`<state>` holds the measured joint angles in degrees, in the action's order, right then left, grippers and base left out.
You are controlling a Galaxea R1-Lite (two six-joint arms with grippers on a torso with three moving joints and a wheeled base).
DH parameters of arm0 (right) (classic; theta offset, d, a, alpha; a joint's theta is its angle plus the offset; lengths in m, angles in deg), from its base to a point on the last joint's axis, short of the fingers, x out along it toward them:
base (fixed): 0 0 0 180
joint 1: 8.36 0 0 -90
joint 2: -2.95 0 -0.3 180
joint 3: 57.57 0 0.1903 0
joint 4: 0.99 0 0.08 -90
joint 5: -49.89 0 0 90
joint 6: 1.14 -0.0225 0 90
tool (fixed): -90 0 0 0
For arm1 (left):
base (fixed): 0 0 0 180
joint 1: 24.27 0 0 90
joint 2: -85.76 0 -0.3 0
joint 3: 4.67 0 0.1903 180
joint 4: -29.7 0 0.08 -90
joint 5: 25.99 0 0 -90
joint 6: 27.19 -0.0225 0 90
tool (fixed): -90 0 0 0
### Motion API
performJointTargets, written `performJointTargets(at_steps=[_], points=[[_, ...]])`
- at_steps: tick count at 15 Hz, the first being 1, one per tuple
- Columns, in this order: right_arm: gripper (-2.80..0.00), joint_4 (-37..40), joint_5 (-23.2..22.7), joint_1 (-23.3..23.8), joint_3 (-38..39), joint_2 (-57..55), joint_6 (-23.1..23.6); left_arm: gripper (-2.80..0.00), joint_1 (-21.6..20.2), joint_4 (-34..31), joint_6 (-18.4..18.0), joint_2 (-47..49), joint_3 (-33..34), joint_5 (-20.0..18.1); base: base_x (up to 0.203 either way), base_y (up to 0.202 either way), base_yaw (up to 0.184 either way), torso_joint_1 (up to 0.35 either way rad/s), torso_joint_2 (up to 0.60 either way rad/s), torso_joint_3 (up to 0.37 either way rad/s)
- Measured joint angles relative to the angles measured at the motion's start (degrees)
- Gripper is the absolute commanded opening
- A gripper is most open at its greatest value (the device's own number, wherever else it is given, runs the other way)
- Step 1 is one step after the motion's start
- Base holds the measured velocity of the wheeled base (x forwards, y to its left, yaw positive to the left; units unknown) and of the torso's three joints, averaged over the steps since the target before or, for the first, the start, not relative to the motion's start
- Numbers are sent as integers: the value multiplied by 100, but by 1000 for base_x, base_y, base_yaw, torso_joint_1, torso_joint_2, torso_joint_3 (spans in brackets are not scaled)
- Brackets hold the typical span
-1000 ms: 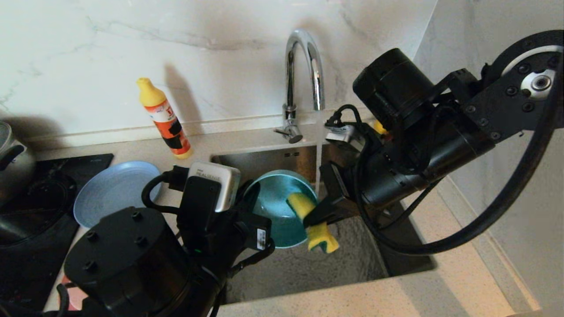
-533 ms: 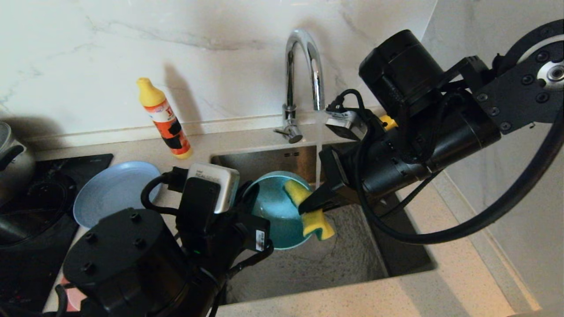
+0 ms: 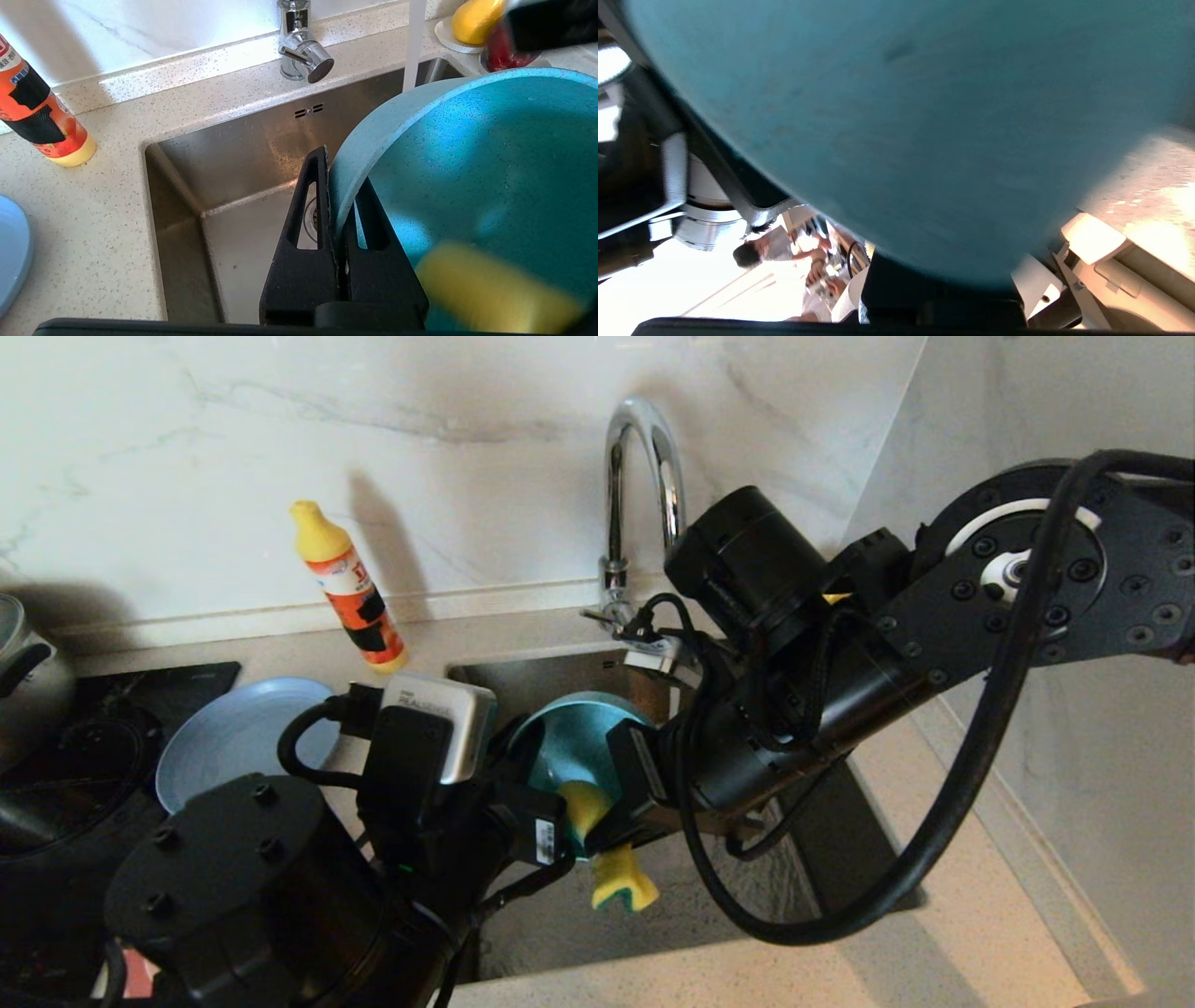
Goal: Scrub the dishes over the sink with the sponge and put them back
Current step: Wipe the bowl
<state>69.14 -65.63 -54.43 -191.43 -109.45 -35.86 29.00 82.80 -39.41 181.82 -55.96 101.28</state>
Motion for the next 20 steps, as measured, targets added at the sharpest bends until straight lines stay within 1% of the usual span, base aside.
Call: performJointTargets(at_steps=[3,8,10,15,20], points=[[-280,0,0,-160,0,-51,-11,-280,0,1,13,-1,-5,10,0,0,0,0,0,0],[-280,7,19,-248,0,-61,-23,-280,0,-4,24,-41,11,10,0,0,0,0,0,0],[-280,43,20,-152,0,17,-39,-280,-2,-5,24,-50,6,11,0,0,0,0,0,0],[-280,156,-4,262,27,367,-42,-280,-7,-8,27,-52,-16,16,0,0,0,0,0,0],[-280,175,-9,380,18,663,-53,-280,-7,-4,27,-119,20,27,0,0,0,0,0,0]])
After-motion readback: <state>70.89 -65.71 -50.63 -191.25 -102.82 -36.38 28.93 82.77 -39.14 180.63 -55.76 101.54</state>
